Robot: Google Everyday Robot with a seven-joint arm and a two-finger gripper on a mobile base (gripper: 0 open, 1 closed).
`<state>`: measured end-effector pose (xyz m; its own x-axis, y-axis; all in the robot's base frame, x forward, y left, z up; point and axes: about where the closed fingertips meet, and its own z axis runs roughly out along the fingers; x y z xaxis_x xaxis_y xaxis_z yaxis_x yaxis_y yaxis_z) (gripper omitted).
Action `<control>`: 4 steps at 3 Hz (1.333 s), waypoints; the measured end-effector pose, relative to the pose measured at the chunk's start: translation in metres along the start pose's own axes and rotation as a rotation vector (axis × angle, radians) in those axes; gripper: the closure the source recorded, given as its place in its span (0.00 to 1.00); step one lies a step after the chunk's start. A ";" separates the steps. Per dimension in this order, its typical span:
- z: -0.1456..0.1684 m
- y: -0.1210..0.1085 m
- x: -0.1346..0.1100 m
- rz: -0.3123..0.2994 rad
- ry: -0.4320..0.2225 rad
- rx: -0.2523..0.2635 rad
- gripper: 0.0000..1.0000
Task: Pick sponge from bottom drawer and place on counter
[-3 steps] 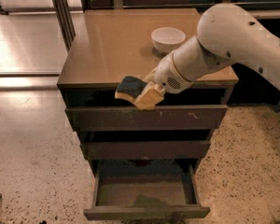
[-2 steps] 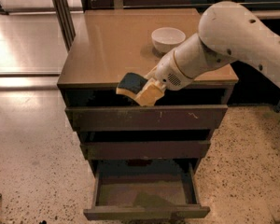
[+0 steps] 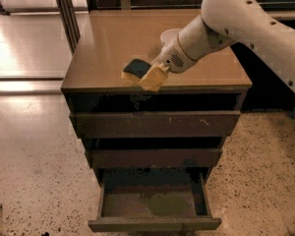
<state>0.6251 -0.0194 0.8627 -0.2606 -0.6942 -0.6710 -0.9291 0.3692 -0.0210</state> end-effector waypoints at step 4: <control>0.047 -0.067 -0.035 -0.102 0.024 0.024 1.00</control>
Offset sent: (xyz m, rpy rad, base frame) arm 0.0858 0.0254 0.0163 -0.0545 -0.0484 0.0530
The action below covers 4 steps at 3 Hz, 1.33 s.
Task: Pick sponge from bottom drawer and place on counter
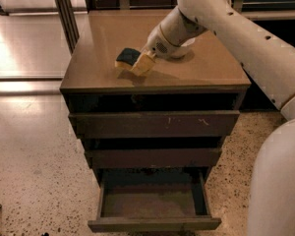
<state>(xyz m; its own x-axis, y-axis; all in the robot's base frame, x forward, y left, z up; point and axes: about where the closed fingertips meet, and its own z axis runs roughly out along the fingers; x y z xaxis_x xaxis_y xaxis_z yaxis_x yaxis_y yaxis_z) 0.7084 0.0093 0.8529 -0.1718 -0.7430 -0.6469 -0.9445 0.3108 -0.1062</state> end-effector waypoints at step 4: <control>0.015 -0.007 0.002 -0.002 -0.025 0.016 0.36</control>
Offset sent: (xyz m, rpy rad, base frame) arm 0.0086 0.0035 -0.0103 0.0162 -0.0167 -0.0046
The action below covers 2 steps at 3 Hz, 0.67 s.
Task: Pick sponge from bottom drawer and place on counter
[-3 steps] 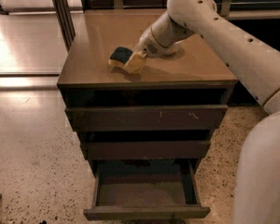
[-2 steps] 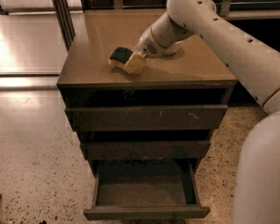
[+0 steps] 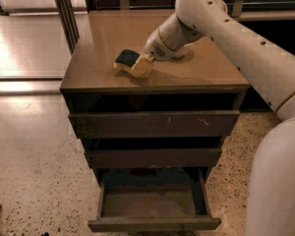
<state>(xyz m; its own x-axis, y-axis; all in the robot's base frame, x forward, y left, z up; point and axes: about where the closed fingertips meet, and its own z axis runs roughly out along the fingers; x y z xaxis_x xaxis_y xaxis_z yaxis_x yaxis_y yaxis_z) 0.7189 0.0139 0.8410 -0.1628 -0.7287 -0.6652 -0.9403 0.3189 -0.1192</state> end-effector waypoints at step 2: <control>0.000 0.000 0.000 0.000 0.000 0.000 0.00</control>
Offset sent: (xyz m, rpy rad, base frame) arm 0.0000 0.0000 0.0000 0.0000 0.0000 0.0000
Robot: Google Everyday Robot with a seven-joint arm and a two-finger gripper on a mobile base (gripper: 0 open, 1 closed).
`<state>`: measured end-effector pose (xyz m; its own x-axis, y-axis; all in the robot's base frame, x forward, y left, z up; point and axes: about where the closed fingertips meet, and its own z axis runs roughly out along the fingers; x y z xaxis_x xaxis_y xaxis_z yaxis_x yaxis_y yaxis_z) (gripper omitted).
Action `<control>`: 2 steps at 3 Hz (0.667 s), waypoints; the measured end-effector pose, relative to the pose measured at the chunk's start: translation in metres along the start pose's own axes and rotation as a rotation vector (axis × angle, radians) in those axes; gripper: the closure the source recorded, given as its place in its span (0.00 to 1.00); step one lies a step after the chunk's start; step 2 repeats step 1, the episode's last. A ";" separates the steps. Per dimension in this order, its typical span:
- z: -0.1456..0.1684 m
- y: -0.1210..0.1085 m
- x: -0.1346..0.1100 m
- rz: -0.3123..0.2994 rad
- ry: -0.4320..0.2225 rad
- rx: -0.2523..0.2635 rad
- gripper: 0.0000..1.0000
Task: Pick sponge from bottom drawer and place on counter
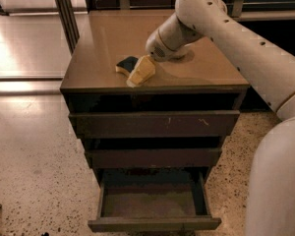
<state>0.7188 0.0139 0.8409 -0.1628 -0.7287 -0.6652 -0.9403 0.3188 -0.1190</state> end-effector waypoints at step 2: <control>0.000 0.000 0.000 0.000 0.000 0.000 0.00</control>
Offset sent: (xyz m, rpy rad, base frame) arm 0.0000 0.0000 0.0000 0.0000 0.0000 0.0000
